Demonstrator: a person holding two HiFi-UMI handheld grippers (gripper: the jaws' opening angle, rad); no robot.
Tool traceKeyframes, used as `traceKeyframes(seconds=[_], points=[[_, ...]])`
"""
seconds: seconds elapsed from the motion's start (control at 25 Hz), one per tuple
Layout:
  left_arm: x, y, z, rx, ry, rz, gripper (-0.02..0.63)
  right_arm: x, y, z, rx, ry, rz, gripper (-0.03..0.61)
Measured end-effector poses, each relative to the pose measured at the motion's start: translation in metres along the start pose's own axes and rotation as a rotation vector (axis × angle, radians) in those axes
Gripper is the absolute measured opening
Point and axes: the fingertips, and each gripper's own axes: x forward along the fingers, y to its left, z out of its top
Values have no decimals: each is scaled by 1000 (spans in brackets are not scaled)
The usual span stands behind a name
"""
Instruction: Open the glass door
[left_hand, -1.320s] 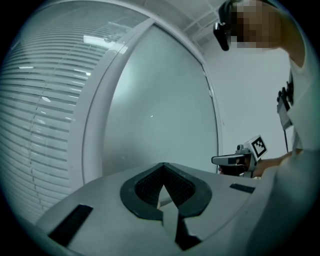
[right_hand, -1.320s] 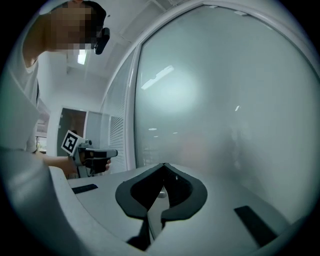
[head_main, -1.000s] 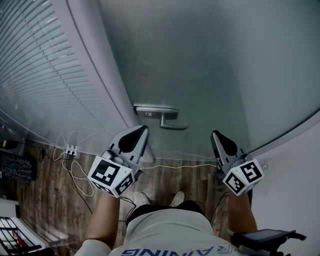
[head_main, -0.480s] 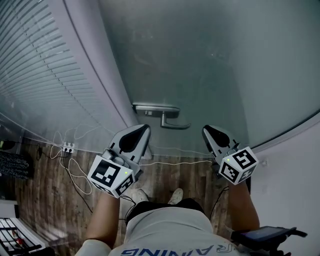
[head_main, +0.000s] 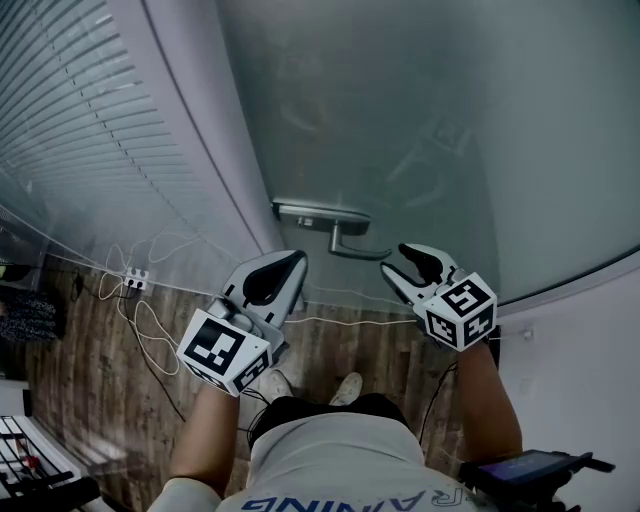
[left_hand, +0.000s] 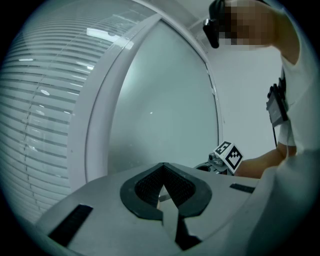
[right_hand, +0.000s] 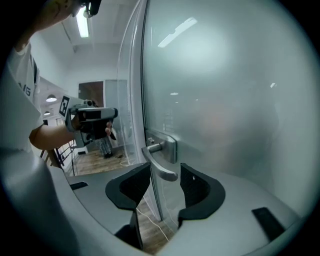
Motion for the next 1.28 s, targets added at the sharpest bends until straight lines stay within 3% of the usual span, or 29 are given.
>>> traceKeyframes(seconds=[0.2,0.6,1.28], points=[[1,0,-6,-5,11,-5,-2,16,-7,-15,-65,85,-27,167],[1,1,-7,-4,13,-21,-2,19,-5,-18,-76,95,-22,127],[7,3,-3,-16,14,-21,-2,36,-21,-23,7,75,-34,126]])
